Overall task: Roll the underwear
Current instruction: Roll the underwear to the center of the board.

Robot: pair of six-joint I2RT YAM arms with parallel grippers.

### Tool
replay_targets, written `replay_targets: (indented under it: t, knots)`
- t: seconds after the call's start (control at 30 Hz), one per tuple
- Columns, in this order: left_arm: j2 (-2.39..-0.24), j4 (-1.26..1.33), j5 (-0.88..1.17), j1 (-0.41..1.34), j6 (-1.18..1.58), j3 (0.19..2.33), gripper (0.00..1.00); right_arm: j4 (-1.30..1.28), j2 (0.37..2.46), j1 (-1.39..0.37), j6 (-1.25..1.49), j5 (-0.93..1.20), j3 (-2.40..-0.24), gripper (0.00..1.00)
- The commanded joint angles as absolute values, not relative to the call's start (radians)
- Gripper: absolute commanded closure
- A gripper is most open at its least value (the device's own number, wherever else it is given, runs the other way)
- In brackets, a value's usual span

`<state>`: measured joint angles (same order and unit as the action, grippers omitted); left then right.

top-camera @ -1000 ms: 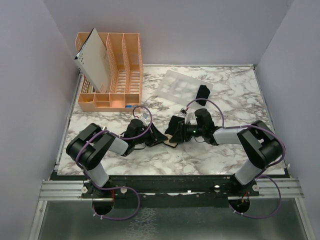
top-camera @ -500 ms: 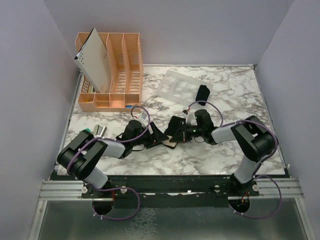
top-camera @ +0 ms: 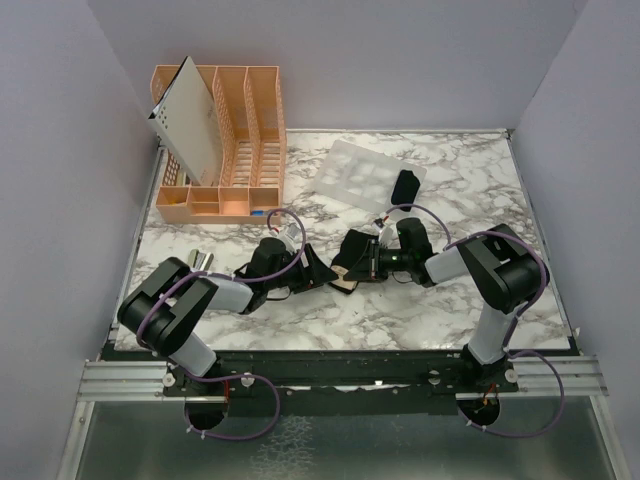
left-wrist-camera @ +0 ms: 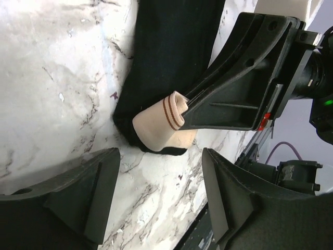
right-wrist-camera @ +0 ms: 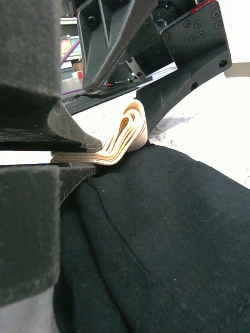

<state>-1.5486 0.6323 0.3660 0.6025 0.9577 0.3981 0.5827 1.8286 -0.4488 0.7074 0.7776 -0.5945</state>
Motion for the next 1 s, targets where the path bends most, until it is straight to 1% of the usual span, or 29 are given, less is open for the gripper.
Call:
replay_targets:
  t: [0.0,0.13,0.37,0.43,0.53,0.6,0.67,0.77,0.9,0.93,0.97]
  knots:
    - [-1.631,0.503,0.319,0.600,0.882,0.389,0.30,0.504,1.874,-0.443,0.679,0.746,-0.599,0.95]
    - [-1.665,0.503,0.319,0.599,0.863,0.415,0.32,0.499,1.890,-0.443,0.670,0.739,-0.595,0.95]
    - [-1.731,0.503,0.322,0.596,0.836,0.456,0.42,0.513,1.909,-0.440,0.673,0.738,-0.592,0.93]
    - [-1.752,0.503,0.327,0.594,0.830,0.458,0.50,0.514,1.916,-0.441,0.672,0.744,-0.594,0.93]
    - [-1.767,0.505,0.319,0.594,0.833,0.456,0.59,0.511,1.917,-0.440,0.664,0.750,-0.597,0.91]
    - [-1.765,0.505,0.317,0.594,0.838,0.457,0.68,0.511,1.911,-0.441,0.650,0.759,-0.598,0.89]
    - [-1.759,0.505,0.317,0.594,0.843,0.463,0.75,0.504,1.897,-0.440,0.632,0.769,-0.601,0.85]
    - [-1.752,0.505,0.333,0.594,0.858,0.481,0.82,0.498,1.862,-0.440,0.598,0.783,-0.604,0.74]
    - [-1.746,0.501,0.366,0.594,0.874,0.510,0.95,0.483,1.794,-0.441,0.543,0.812,-0.604,0.61]
    - [-1.744,0.495,0.370,0.594,0.878,0.514,0.97,0.479,1.774,-0.440,0.531,0.814,-0.603,0.58]
    - [-1.740,0.487,0.373,0.594,0.882,0.516,0.99,0.473,1.750,-0.440,0.520,0.810,-0.601,0.50]
